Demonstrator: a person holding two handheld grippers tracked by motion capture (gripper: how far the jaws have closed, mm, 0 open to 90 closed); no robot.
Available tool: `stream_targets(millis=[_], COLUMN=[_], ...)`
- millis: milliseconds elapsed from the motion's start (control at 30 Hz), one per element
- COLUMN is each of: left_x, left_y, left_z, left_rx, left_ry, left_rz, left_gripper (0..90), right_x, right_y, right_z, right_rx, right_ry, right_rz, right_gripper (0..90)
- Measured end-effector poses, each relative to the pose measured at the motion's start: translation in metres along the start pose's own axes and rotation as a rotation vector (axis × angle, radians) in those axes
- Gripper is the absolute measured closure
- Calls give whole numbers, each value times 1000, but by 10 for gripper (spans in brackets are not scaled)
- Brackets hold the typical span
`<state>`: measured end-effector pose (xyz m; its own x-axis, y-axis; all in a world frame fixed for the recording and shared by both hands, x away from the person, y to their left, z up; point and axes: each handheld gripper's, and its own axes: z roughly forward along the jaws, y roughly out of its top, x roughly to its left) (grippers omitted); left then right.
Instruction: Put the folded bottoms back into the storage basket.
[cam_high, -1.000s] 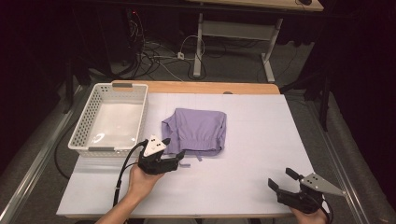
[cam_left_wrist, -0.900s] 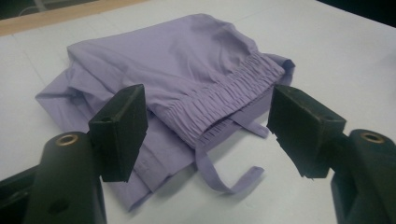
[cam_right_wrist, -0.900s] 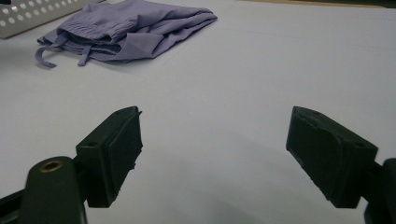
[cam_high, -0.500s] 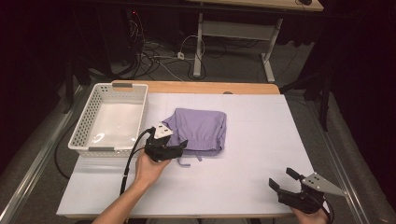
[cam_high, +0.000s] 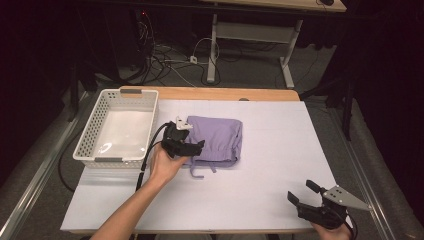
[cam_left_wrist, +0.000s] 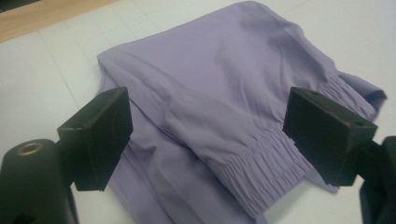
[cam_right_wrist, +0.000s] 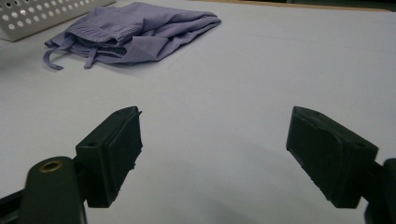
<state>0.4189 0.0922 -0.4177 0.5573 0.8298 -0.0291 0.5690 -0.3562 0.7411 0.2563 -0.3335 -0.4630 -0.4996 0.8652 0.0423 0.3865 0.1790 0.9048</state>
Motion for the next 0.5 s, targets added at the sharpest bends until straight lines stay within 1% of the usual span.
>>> stream_targets(millis=[133,267,300,333,400,500], left_x=[6,15,17,20,25,29], left_y=[9,19,21,23,27,30], left_z=[11,26,29,32,37,47], left_rx=[45,114,121,126,137,170], left_ry=[29,61,60,54,44,71], left_rz=[-4,-12,-18,-39,-66,-61], left_gripper=[147,146,107,103,103,97], right_x=[0,-1,-1,-1,-1,-2], right_y=[0,0,0,0,0,-1], right_z=[1,1,1,1,0,1], right_rx=[3,2,3,2,1,1], right_ry=[1,4,4,4,3,3], right_rz=[-6,-7,-7,-8,-2,6], right_gripper=[190,190,189,189,189,189])
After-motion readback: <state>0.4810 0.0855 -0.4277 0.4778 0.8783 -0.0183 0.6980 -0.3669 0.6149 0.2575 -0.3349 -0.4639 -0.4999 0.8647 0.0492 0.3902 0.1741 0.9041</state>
